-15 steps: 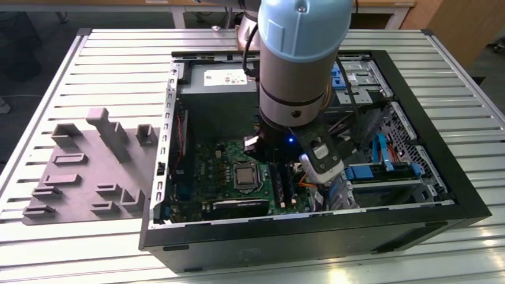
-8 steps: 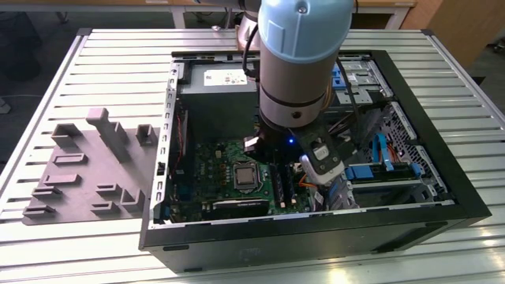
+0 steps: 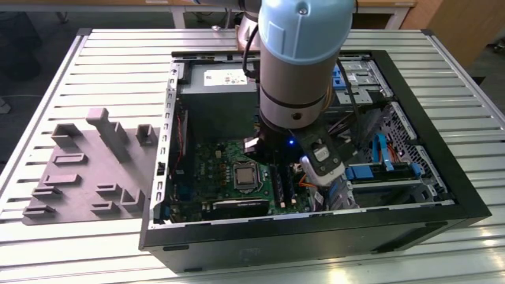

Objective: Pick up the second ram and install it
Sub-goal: 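Press down the second ram until it locks into place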

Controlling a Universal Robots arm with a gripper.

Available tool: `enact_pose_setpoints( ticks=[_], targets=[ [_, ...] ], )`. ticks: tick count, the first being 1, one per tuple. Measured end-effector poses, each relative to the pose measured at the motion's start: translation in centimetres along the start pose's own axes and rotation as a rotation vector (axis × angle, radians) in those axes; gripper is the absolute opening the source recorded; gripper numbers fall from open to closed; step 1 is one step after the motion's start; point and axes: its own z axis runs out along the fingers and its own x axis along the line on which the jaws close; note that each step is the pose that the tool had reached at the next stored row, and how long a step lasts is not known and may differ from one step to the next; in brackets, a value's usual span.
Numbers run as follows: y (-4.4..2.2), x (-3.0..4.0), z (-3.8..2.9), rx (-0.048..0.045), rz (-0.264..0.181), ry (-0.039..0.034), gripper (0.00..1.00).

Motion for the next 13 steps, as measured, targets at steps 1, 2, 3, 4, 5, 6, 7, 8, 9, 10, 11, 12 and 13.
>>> enact_pose_setpoints(
  ticks=[1,2,3,4,5,6,7,8,9,10,11,12,13],
  targets=[
    [-0.02,0.00,0.00,0.0000,0.000,0.0000,0.11],
    [-0.04,0.00,-0.01,0.0001,0.000,0.0000,0.11],
    [-0.06,0.00,0.00,0.0000,0.000,0.0000,0.11],
    [-0.08,0.00,-0.01,0.0000,0.000,0.0000,0.11],
    [-0.11,0.00,-0.01,0.0000,0.000,0.0000,0.11],
    [-0.14,-0.01,-0.01,0.0000,0.000,0.0000,0.11],
    [-0.18,-0.01,-0.01,0.0000,0.000,0.0000,0.11],
    [-0.21,-0.01,-0.02,0.0000,0.000,0.0000,0.11],
    [-0.25,-0.01,-0.02,0.0000,0.000,0.0000,0.11],
    [-0.29,-0.01,-0.02,0.0000,0.000,0.0000,0.11],
    [-0.33,-0.01,-0.02,0.0000,0.000,0.0000,0.11],
    [-0.37,-0.02,-0.03,0.0000,0.000,0.0000,0.11],
    [-0.41,-0.02,-0.03,0.0000,0.000,0.0000,0.11]
  ],
)
